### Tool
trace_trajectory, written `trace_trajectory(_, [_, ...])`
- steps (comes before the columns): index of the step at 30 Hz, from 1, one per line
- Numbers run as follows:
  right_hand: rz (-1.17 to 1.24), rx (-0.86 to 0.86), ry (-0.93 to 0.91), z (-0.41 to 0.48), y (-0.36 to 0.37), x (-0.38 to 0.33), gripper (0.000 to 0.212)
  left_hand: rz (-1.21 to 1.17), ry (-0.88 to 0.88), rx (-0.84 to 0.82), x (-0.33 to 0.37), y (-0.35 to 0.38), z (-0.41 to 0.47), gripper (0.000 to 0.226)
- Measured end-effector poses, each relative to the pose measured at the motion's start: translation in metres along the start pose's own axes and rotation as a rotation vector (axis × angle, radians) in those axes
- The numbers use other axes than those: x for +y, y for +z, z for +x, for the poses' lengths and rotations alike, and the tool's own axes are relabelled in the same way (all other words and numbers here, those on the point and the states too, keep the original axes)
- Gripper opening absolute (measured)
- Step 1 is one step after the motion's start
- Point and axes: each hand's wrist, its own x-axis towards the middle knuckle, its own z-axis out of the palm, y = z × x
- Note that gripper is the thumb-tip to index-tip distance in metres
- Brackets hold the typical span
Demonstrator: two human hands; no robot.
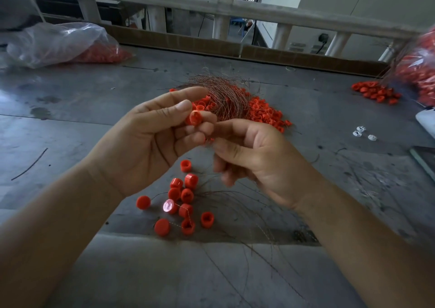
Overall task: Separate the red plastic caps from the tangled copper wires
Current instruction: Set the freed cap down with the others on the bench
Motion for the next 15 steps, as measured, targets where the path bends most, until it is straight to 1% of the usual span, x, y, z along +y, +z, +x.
trace_trajectory(2, [-0.041,0.055,-0.004,0.000,-0.003,-0.002,0.025,0.007,0.011,0.005,0.000,-0.002,0.000,0.030])
trace_trajectory(3, [-0.071,0.079,-0.005,0.000,-0.005,-0.004,0.024,0.051,0.021,0.022,0.000,-0.003,-0.001,0.027])
trace_trajectory(6, [-0.219,0.145,-0.018,-0.001,-0.017,-0.006,0.014,0.308,0.030,0.120,-0.001,-0.003,-0.001,0.009])
trace_trajectory(8, [-0.428,0.161,-0.037,-0.001,-0.024,-0.006,0.006,0.473,0.009,0.184,-0.003,-0.003,-0.001,0.006])
trace_trajectory(9, [-0.549,0.162,-0.043,-0.001,-0.027,-0.005,0.006,0.580,0.012,0.220,-0.004,-0.003,-0.002,0.007])
trace_trajectory(11, [-0.735,0.157,-0.027,0.000,-0.032,-0.001,0.009,0.904,0.068,0.271,-0.008,-0.006,-0.003,0.013])
trace_trajectory(13, [-0.839,0.131,0.008,0.000,-0.035,0.002,0.012,1.202,0.091,0.232,-0.013,-0.007,-0.003,0.015])
trace_trajectory(15, [-0.887,0.089,0.046,0.001,-0.036,0.005,0.013,1.327,0.059,0.172,-0.017,-0.007,-0.003,0.016])
